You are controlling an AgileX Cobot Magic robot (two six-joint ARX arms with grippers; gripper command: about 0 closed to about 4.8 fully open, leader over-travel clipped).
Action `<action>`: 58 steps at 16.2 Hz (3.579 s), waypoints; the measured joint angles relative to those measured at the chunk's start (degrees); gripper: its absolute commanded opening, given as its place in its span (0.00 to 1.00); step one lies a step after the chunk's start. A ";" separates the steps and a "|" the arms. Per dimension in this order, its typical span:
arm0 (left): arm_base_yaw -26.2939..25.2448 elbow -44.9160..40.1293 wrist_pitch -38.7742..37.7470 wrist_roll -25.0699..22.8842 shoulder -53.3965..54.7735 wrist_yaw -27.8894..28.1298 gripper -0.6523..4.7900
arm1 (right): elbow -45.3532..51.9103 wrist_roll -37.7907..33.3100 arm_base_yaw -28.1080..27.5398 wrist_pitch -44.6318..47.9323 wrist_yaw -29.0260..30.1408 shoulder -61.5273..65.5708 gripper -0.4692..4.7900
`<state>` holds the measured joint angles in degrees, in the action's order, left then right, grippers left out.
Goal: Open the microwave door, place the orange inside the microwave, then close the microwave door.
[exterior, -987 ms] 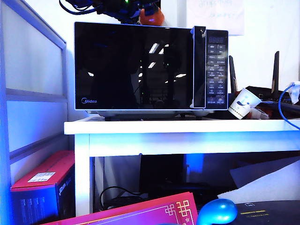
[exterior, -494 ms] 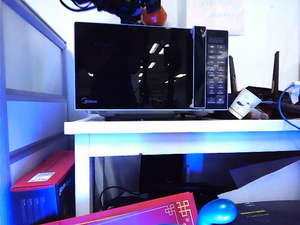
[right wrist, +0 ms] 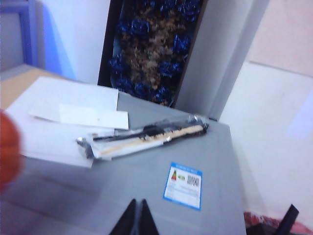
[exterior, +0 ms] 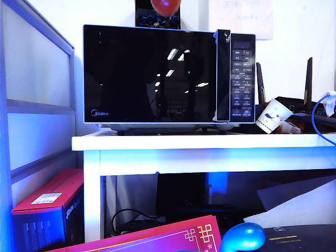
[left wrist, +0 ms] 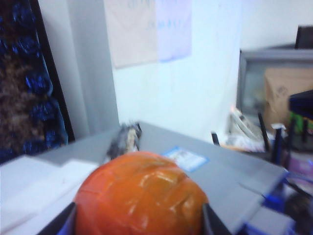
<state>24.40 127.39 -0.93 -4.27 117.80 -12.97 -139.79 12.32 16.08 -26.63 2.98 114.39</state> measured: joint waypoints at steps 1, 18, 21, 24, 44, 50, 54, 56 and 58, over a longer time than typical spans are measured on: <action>0.00 0.02 -3.39 0.00 -1.40 -0.04 0.64 | 0.00 0.04 0.00 -0.90 -0.02 -0.33 0.08; 0.00 0.04 -39.56 0.09 -23.32 -17.51 0.64 | -0.09 0.09 0.02 -30.03 -1.86 -16.46 0.08; 0.02 0.07 -42.53 0.07 -25.42 -17.62 0.64 | -0.17 -0.31 0.02 -31.12 -1.86 -19.82 0.08; 0.02 0.07 -43.10 -0.04 -26.08 -17.66 0.64 | 3.93 -0.48 0.02 -28.68 -1.77 -19.32 0.08; 0.02 0.04 -40.44 -1.51 -26.05 -8.68 0.64 | 64.04 -9.53 0.15 47.43 0.85 -18.62 0.08; 0.02 0.04 -40.44 -1.51 -26.03 -8.66 0.64 | 66.66 -9.92 0.15 57.20 -1.81 -12.22 0.09; 0.04 0.04 -40.44 -1.53 -25.99 -8.68 0.64 | 66.58 -11.69 0.15 57.20 -6.23 -12.55 1.00; 0.02 0.04 -40.44 -1.51 -25.99 -8.66 0.64 | 66.58 -12.07 0.15 57.20 -6.71 -12.55 1.00; 0.02 0.04 -40.44 -1.51 -25.99 -8.66 0.64 | 66.58 -12.09 0.15 58.82 -6.71 -11.87 1.00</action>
<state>24.43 127.44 -41.36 -5.78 91.81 -21.63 -73.21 0.23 16.23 32.18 -3.73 102.52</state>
